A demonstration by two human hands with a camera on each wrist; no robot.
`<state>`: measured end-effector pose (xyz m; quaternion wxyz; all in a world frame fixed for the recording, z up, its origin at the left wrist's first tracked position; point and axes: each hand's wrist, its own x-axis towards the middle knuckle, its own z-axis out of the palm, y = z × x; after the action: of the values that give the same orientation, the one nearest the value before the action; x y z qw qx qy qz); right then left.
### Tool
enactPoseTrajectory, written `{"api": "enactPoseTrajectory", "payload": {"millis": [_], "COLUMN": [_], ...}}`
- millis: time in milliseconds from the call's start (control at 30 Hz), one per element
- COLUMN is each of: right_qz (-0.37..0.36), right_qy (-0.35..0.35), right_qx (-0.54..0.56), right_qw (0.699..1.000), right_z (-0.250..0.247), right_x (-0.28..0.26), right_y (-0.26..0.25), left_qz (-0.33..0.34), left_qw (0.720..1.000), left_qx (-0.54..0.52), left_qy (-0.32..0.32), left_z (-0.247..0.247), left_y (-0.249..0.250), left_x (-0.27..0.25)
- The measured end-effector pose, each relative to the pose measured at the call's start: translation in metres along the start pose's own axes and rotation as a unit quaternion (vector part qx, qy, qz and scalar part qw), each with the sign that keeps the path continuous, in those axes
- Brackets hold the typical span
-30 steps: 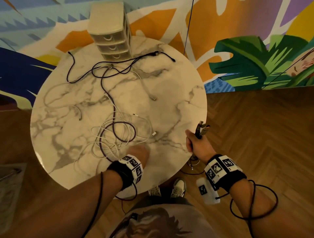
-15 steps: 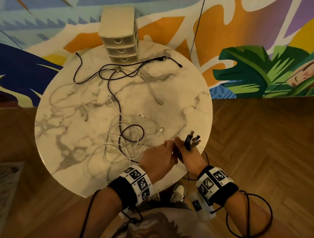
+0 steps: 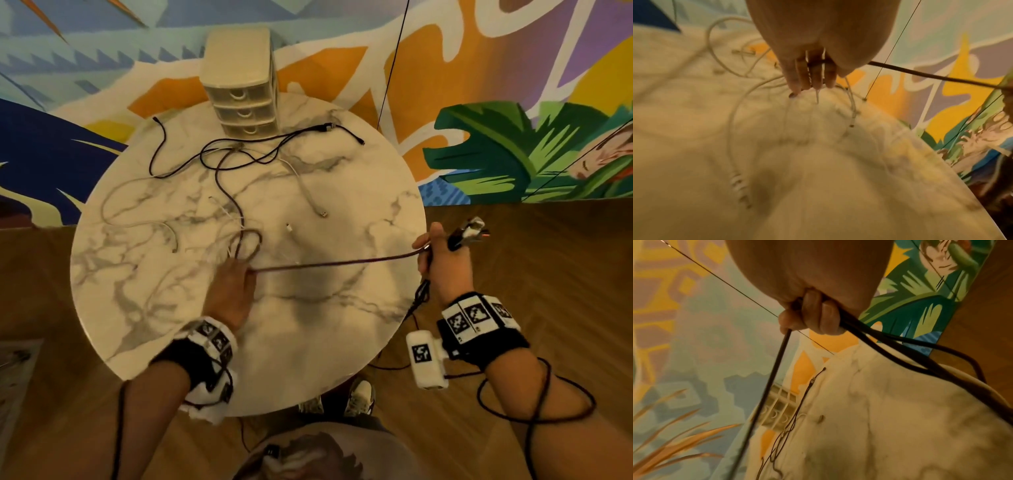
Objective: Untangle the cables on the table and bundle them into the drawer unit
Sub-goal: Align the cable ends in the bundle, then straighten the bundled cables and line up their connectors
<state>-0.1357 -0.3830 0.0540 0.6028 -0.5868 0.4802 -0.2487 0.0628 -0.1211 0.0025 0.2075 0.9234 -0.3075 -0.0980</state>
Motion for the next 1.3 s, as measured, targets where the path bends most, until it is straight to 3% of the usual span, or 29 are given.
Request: {"api": "enactPoseTrajectory", "payload": {"millis": [67, 100, 233, 267, 367, 433, 500, 567, 633, 767, 833, 900, 967, 1067, 1133, 1200, 1300], "right_qz": [-0.002, 0.001, 0.029, 0.030, -0.011, -0.077, -0.120, -0.118, -0.083, -0.011, -0.018, -0.035, -0.034, -0.019, -0.007, -0.001, 0.019], "right_qy": [0.003, -0.001, 0.044, 0.074, 0.097, 0.029, -0.085, -0.197, -0.241, -0.199, -0.172, -0.145, -0.107, -0.057, -0.044, -0.038, -0.021], "right_qx": [-0.025, -0.045, -0.100, -0.103, -0.090, -0.052, -0.080, -0.245, -0.351, -0.320, -0.290, -0.268, -0.233, -0.177, -0.162, -0.176, -0.196], "right_qw": [1.000, 0.999, 0.994, 0.991, 0.991, 0.995, 0.986, 0.942, 0.901, 0.926, 0.941, 0.952, 0.966, 0.982, 0.986, 0.984, 0.980], "right_z": [-0.003, -0.004, -0.013, -0.016, -0.008, 0.015, 0.045, 0.071, 0.086, 0.079, 0.069, 0.061, 0.054, 0.047, 0.042, 0.035, 0.017], "right_x": [0.005, 0.006, -0.001, -0.003, -0.009, -0.020, -0.036, -0.054, -0.061, -0.051, -0.044, -0.038, -0.029, -0.022, -0.020, -0.018, -0.010], "right_y": [0.005, 0.011, 0.036, 0.037, 0.022, 0.004, -0.004, -0.001, 0.007, 0.002, -0.008, -0.021, -0.028, -0.028, -0.024, -0.019, -0.010], "left_qz": [0.028, 0.042, 0.036, 0.034, 0.063, 0.081, 0.109, 0.127, 0.124, 0.065, 0.024, 0.003, 0.001, 0.038, 0.035, -0.026, -0.075], "left_qw": [0.998, 0.998, 0.979, 0.972, 0.969, 0.963, 0.958, 0.962, 0.970, 0.982, 0.979, 0.987, 0.997, 0.996, 0.998, 0.992, 0.987], "left_qx": [0.003, 0.008, 0.117, 0.139, 0.185, 0.219, 0.238, 0.219, 0.175, 0.043, 0.007, -0.012, -0.041, -0.072, -0.056, -0.015, -0.003], "left_qy": [0.057, 0.050, -0.166, -0.188, -0.152, -0.134, -0.116, -0.105, -0.115, -0.174, -0.204, -0.157, -0.066, 0.030, -0.025, -0.122, -0.140], "left_z": [-0.015, -0.015, 0.004, 0.004, -0.005, -0.013, -0.016, -0.016, -0.014, 0.004, 0.009, 0.003, -0.016, -0.042, -0.036, -0.021, -0.022], "left_y": [0.007, 0.008, 0.008, 0.013, 0.039, 0.064, 0.088, 0.105, 0.112, 0.080, 0.050, 0.030, 0.029, 0.042, 0.038, 0.022, 0.001], "left_x": [0.020, 0.024, 0.002, -0.003, -0.010, -0.012, -0.017, -0.021, -0.026, -0.027, -0.019, -0.005, 0.016, 0.036, 0.037, 0.030, 0.026]}}
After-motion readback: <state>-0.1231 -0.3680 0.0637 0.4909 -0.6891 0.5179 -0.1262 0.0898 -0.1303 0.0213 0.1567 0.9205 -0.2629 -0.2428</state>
